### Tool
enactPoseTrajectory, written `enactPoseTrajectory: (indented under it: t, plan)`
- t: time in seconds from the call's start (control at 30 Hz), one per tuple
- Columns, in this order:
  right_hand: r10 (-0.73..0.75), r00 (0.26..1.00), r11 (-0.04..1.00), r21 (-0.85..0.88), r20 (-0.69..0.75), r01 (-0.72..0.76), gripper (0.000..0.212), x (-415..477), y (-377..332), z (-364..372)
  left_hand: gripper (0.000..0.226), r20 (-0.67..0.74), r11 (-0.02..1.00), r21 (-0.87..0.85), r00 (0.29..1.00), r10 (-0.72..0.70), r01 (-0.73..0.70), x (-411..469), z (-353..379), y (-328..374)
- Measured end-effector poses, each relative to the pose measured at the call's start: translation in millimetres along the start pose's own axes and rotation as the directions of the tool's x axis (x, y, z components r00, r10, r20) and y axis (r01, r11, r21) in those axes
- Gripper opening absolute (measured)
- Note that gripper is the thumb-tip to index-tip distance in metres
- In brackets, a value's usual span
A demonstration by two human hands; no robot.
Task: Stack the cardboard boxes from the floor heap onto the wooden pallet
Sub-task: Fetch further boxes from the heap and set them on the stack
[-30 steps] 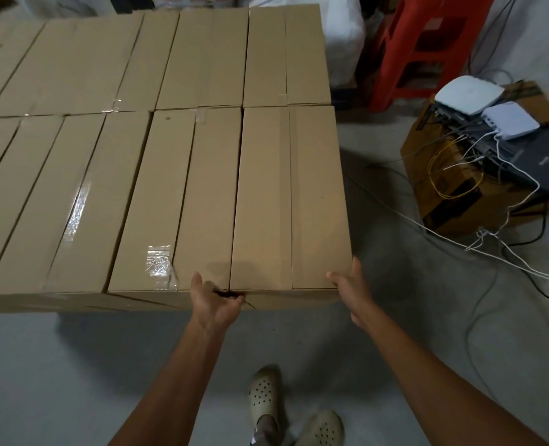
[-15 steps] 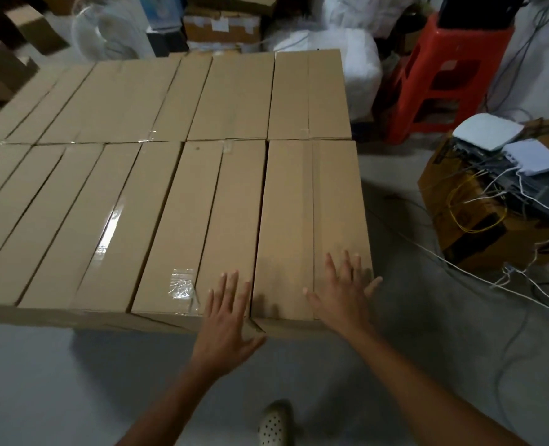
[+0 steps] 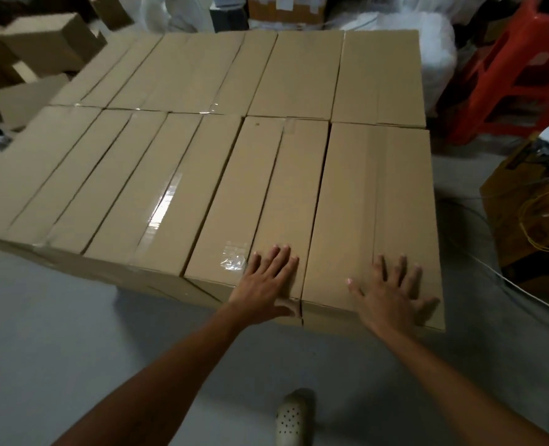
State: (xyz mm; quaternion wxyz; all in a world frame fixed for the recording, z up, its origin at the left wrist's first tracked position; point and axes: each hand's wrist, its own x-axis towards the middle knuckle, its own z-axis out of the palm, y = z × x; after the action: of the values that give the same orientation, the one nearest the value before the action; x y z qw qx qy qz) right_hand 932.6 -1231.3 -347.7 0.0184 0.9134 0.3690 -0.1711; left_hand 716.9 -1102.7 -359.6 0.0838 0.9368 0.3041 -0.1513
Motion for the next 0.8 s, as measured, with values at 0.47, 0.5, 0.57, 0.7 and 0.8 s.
enactPoseTrajectory:
  t: [0.47,0.5,0.57,0.7,0.8]
  plan:
    - [-0.349,0.937,0.922,-0.189,-0.028,0.337,0.112,-34,-115,37,0.132,-0.079,0.955,0.098,0.959,-0.272,0.279,-77,21,-193]
    - [-0.335,0.942,0.923,-0.209,-0.016,0.324,0.114,-34,-117,40,0.129,-0.114,0.957,0.075,0.955,-0.272,0.282,-74,25,-192]
    - [-0.304,0.953,0.928,-0.228,-0.003,0.296,0.117,-34,-120,40,0.126,-0.165,0.959,0.033,0.948,-0.272,0.281,-72,30,-190]
    - [-0.237,0.971,0.953,-0.188,0.014,0.236,0.122,-45,-150,34,0.126,-0.169,0.977,0.001,0.963,-0.21,0.213,-75,30,-197]
    - [-0.385,0.923,0.918,-0.105,-0.016,0.382,0.11,-62,-213,40,0.122,-0.186,0.993,0.0,0.976,-0.118,0.12,-90,28,-220]
